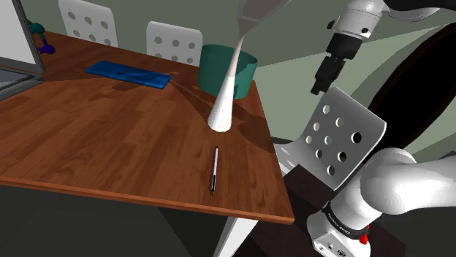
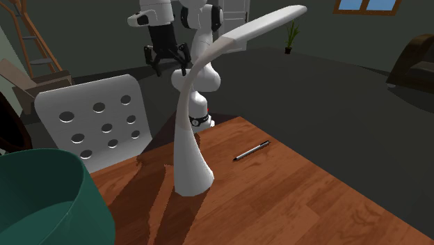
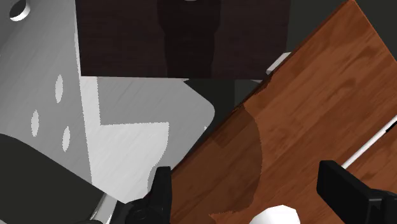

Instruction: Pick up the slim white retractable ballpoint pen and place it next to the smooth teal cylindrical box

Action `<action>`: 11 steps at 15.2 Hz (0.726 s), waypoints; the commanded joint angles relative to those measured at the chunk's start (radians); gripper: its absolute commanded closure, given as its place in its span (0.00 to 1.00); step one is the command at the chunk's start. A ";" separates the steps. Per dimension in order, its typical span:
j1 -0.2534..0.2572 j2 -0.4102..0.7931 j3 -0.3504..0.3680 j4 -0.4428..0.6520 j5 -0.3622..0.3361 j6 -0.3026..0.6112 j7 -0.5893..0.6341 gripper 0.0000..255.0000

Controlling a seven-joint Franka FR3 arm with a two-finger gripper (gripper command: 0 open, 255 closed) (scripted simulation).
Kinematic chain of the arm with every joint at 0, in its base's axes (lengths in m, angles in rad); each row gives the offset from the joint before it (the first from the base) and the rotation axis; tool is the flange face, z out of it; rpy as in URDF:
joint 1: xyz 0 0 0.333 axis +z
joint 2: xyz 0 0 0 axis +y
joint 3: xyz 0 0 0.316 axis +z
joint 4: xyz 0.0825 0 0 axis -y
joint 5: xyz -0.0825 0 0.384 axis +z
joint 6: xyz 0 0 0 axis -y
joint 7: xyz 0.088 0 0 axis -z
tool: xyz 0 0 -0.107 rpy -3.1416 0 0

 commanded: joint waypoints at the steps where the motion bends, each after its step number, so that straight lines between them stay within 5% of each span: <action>1: 0.000 0.000 0.000 0.000 0.000 0.000 0.000 0.00; 11: -0.012 -0.126 0.243 -0.270 0.246 0.262 0.406 0.00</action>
